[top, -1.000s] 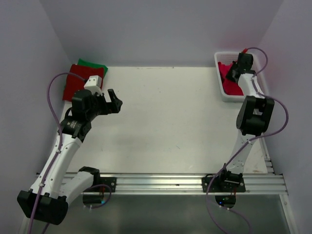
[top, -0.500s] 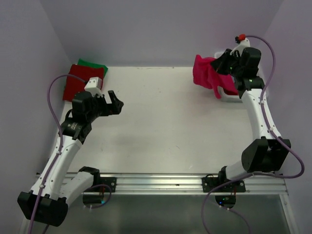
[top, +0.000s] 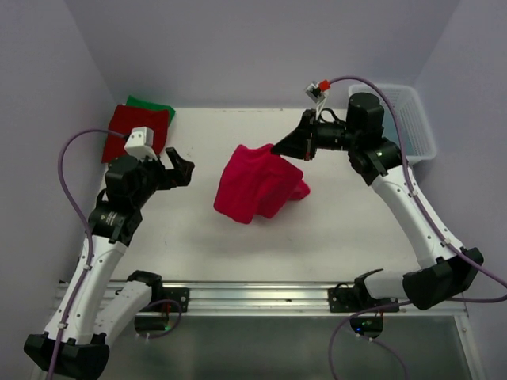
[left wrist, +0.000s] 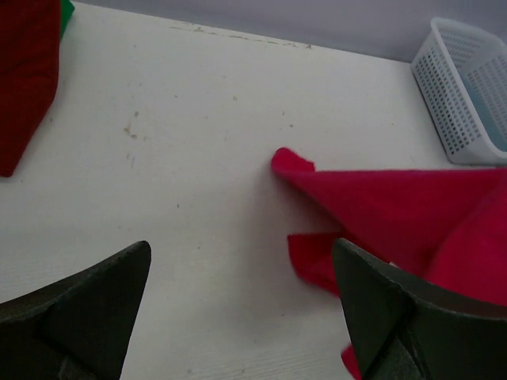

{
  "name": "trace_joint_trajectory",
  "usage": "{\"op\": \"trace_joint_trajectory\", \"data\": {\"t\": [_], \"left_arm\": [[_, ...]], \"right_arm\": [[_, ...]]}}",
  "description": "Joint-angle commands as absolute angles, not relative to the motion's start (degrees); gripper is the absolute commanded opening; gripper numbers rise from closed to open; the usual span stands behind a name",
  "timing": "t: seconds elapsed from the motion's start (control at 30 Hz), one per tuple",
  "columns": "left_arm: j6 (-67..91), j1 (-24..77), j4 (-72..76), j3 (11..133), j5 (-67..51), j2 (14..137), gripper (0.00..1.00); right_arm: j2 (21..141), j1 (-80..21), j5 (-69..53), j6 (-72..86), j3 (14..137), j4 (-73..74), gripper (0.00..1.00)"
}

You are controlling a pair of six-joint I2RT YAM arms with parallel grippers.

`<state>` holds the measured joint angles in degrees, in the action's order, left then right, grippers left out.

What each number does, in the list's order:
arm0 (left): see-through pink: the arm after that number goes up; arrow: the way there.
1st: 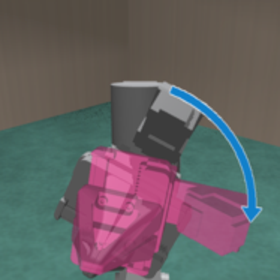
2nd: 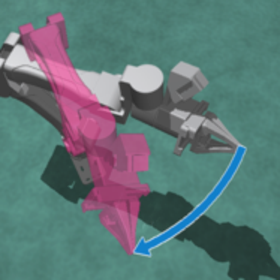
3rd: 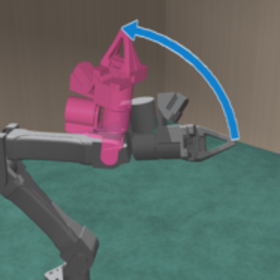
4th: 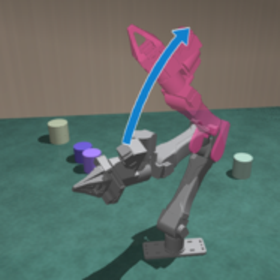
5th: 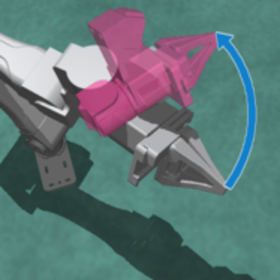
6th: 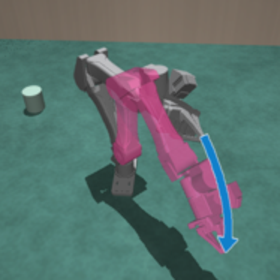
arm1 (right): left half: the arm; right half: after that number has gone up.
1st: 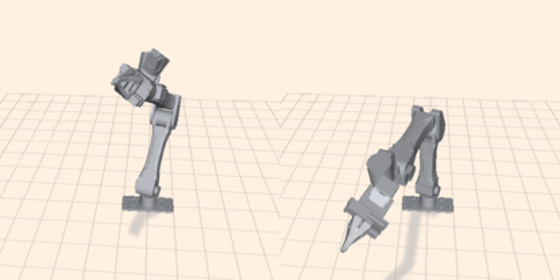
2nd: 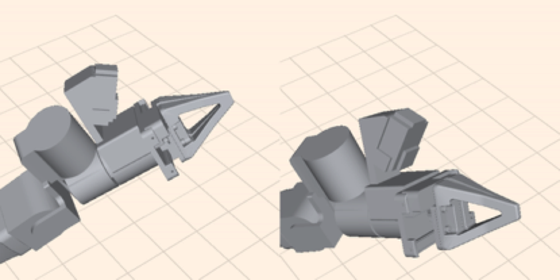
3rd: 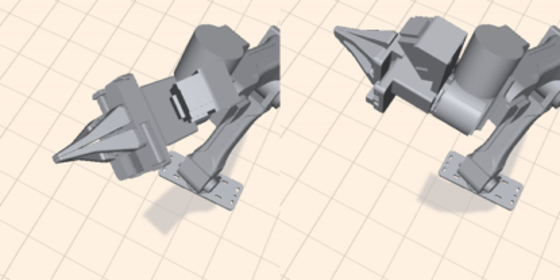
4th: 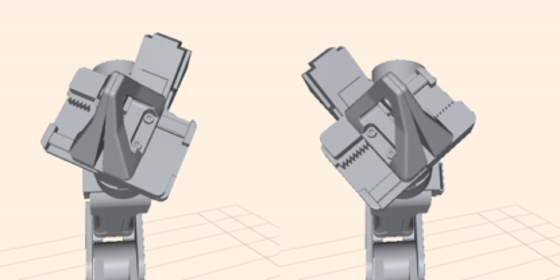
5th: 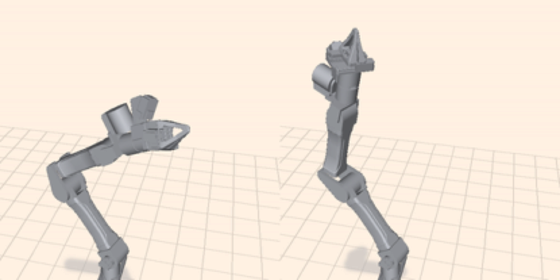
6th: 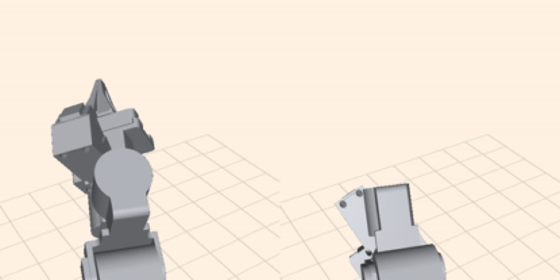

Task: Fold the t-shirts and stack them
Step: Move the tshirt to the center of the board

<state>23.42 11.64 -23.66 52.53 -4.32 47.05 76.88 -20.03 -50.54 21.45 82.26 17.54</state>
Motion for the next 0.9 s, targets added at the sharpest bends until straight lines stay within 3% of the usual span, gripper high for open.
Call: {"op": "trace_joint_trajectory", "data": {"t": [0.0,0.13,0.2,0.23,0.33,0.5,0.77,0.87], "left_arm": [[23.99,11.6,-22.85,52.56,-1.67,44.92,1.0],[23.91,11.6,-23.73,52.91,-0.26,42.98,1.0],[23.82,11.6,-24.17,53.26,1.3,42.19,1.0],[23.82,11.6,-24.34,53.35,1.49,42.1,1.0],[23.56,11.69,-24.87,53.44,1.93,41.75,1.0],[23.38,11.6,-25.05,53.44,1.5,41.83,1.0],[23.55,11.6,-23.65,51.86,-5.35,44.82,1.0],[23.56,11.6,-20.49,49.15,-16.31,47.1,0.98]], "right_arm": [[73.57,-23.37,-62.98,27.14,82.36,12.67,0.0],[71.46,-24.7,-65.23,41.65,77.44,-8.31,0.0],[71.98,-24.61,-54.31,35.65,80.57,-1.72,0.0],[72.42,-24.7,-49.44,32.9,82.16,8.25,0.0],[73.91,-24.87,-25.33,28.14,85.51,21.04,0.0],[78.56,-25.75,4.52,30.4,86.75,38.71,0.0],[84.19,-29.09,22.83,33.31,80.16,44.2,0.0],[84.81,-29.79,24.26,33.14,79.37,44.65,0.0]]}}
